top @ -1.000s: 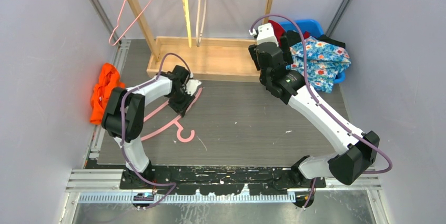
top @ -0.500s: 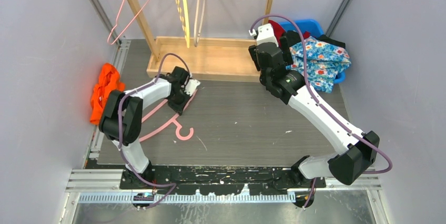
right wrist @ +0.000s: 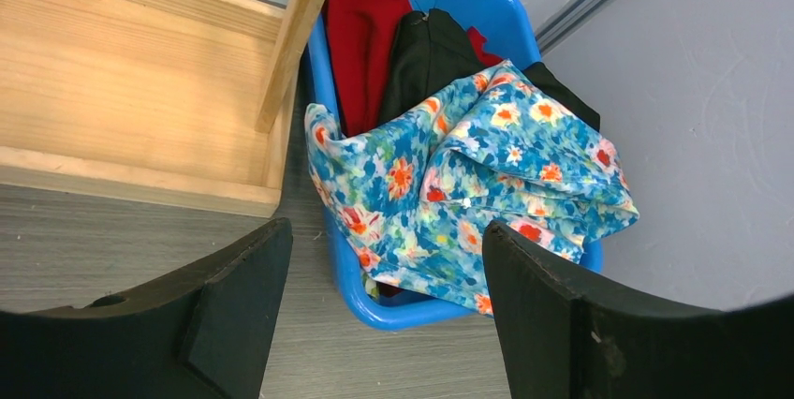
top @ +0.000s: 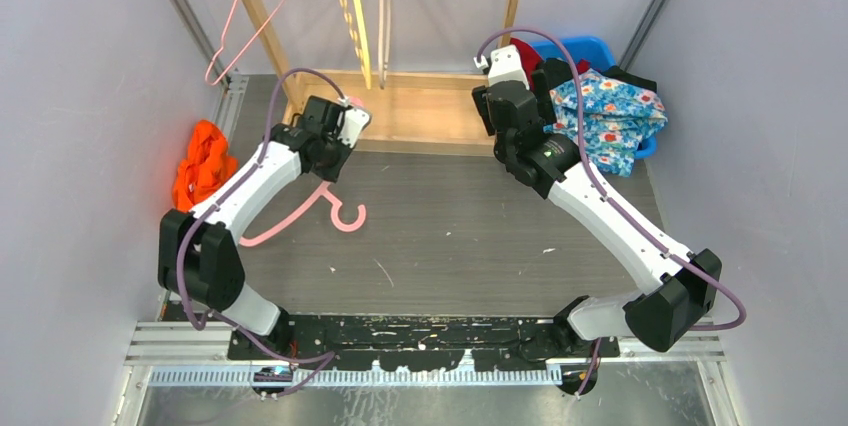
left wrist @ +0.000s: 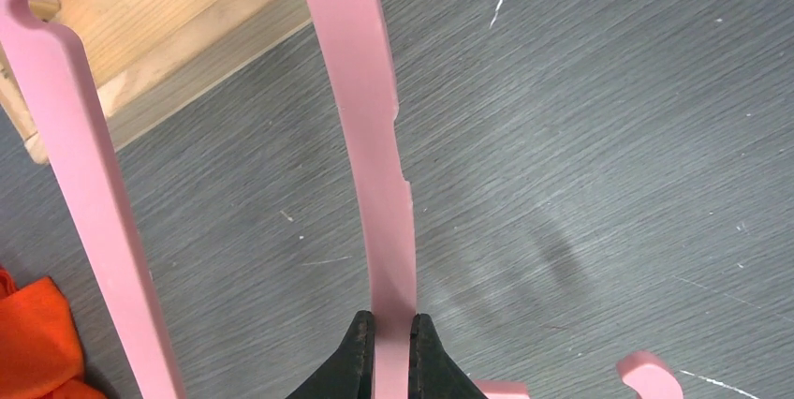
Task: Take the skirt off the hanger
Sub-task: Pick up the hanger at the center of the board.
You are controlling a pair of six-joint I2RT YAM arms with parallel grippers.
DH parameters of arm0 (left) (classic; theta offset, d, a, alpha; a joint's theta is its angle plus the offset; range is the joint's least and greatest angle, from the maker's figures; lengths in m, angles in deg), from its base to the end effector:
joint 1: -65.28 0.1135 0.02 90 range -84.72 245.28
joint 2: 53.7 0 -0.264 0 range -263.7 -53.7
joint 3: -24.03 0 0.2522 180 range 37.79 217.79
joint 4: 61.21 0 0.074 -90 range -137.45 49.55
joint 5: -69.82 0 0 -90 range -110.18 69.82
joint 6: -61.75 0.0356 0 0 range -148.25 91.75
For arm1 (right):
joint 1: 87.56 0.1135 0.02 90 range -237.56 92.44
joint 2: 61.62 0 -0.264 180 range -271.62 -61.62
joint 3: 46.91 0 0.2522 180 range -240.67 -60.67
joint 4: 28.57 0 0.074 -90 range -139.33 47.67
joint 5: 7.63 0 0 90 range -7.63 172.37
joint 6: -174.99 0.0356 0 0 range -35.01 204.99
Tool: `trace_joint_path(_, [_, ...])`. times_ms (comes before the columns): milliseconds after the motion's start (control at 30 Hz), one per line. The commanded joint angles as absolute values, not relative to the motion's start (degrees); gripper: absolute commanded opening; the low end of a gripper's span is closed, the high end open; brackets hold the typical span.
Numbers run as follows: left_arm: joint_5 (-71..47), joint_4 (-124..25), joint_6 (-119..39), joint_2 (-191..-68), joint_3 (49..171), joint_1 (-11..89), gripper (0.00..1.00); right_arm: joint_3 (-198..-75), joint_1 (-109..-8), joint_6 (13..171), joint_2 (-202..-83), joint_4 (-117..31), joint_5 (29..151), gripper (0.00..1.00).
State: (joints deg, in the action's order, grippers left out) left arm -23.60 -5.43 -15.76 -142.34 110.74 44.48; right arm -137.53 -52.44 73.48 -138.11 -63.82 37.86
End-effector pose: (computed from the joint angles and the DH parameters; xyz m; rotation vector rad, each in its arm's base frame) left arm 0.3039 -0.1132 0.2763 0.7163 2.4737 0.0227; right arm 0.2561 0.1496 0.3960 -0.2468 1.8395 -0.4651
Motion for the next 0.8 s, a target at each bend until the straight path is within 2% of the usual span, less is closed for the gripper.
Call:
trace_joint_path(0, [-24.7,-3.45,-15.42,-139.44,111.89,46.59,0.0,-139.63,-52.71,74.66,-136.06,-62.2,38.33,0.79])
trace_joint_path(367, [-19.76,5.41,-18.03,-128.93,121.45,47.06,0.0,-139.13,-52.33,75.22,-136.5,-63.52,42.4,0.77])
trace_joint_path(567, [-15.92,7.35,-18.73,-123.99,122.53,47.04,0.0,-139.8,-50.94,77.53,-137.1,-66.38,51.43,0.74])
trace_joint_path(767, [-17.62,9.01,-18.32,-119.39,122.67,47.08,0.0,-140.77,-50.4,77.76,-136.85,-66.96,50.73,0.73])
